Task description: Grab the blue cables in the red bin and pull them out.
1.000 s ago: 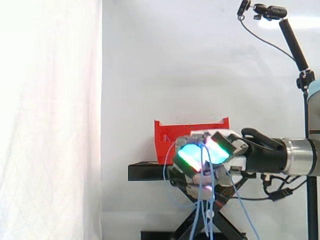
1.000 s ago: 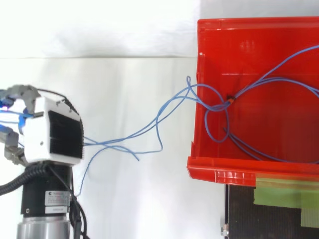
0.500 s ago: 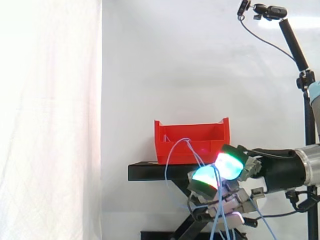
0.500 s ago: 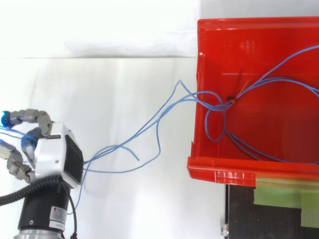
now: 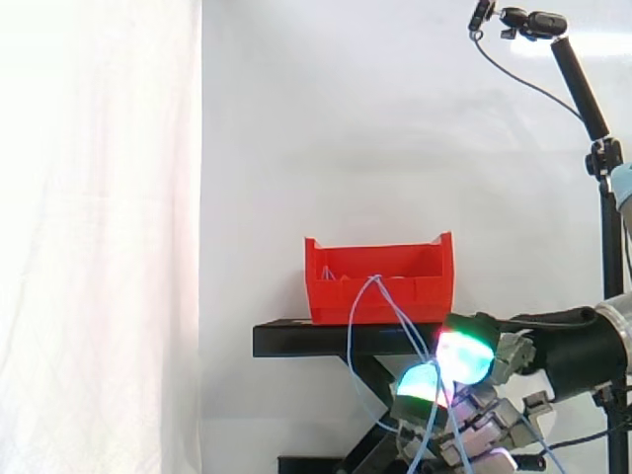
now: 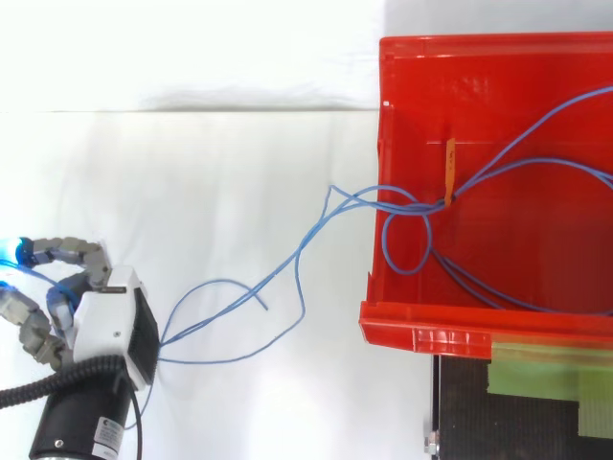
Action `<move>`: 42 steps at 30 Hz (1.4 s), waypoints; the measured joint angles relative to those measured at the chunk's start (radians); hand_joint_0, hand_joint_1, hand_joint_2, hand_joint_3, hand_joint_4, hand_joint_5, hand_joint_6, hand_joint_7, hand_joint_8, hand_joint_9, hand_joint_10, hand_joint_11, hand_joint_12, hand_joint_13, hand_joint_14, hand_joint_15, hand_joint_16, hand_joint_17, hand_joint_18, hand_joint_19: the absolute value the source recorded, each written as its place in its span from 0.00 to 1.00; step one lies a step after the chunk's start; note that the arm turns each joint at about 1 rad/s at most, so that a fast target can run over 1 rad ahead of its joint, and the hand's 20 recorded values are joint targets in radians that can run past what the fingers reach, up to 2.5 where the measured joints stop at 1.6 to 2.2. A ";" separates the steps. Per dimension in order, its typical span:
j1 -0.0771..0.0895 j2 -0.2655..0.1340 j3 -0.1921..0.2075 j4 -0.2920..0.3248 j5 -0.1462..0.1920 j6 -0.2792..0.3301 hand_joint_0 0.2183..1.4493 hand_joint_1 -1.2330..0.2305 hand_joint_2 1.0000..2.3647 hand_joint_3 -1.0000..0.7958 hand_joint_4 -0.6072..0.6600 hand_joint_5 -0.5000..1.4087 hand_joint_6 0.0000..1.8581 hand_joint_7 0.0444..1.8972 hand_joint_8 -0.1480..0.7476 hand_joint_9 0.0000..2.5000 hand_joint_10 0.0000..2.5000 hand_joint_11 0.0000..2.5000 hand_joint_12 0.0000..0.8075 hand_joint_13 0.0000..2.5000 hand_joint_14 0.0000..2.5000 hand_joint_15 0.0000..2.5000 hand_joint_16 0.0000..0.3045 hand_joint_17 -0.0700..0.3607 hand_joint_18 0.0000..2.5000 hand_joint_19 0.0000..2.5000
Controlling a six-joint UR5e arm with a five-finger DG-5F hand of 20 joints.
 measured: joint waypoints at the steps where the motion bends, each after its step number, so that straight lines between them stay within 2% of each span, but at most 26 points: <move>1: 0.001 0.000 0.000 -0.005 0.000 0.001 0.50 0.25 0.00 0.00 0.51 0.62 0.48 0.26 0.42 0.33 1.00 0.51 0.41 0.36 0.89 0.46 0.14 0.38 0.39 0.51; 18: 0.004 0.000 0.000 -0.017 -0.004 -0.001 0.43 0.32 0.00 0.00 0.55 0.60 0.43 0.27 0.44 0.32 1.00 0.50 0.43 0.36 0.86 0.44 0.16 0.42 0.39 0.50; 24: 0.005 0.000 0.000 -0.016 -0.005 -0.002 0.40 0.35 0.00 0.00 0.57 0.60 0.33 0.29 0.46 0.32 1.00 0.49 0.45 0.35 0.85 0.44 0.17 0.44 0.39 0.49; 42: 0.005 0.000 0.000 0.027 -0.004 -0.002 0.37 0.42 0.00 0.00 0.60 0.63 0.26 0.32 0.48 0.32 1.00 0.47 0.49 0.36 0.82 0.43 0.19 0.46 0.39 0.48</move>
